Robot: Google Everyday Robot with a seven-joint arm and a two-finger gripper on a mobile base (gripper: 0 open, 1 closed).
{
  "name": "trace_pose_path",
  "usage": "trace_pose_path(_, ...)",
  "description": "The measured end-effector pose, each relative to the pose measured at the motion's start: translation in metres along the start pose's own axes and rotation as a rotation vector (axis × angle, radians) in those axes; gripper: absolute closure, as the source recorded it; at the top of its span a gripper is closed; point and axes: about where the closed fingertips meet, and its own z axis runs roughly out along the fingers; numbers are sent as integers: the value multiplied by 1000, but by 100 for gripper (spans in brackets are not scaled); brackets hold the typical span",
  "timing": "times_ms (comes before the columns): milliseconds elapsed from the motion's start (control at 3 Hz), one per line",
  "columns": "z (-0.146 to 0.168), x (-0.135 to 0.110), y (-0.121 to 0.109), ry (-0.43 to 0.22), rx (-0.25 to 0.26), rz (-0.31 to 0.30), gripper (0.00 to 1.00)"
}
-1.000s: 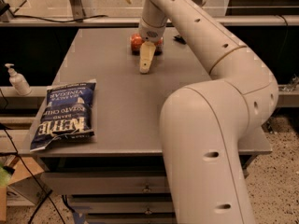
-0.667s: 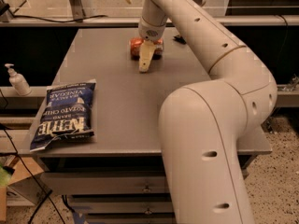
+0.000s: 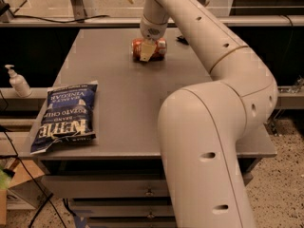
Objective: Place coke can upright
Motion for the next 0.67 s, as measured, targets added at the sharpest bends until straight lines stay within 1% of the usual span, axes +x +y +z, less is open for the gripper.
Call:
trace_pose_path(333, -20, 5, 11, -20, 18, 22, 100)
trace_pose_path(667, -67, 21, 60, -75, 53, 81, 100)
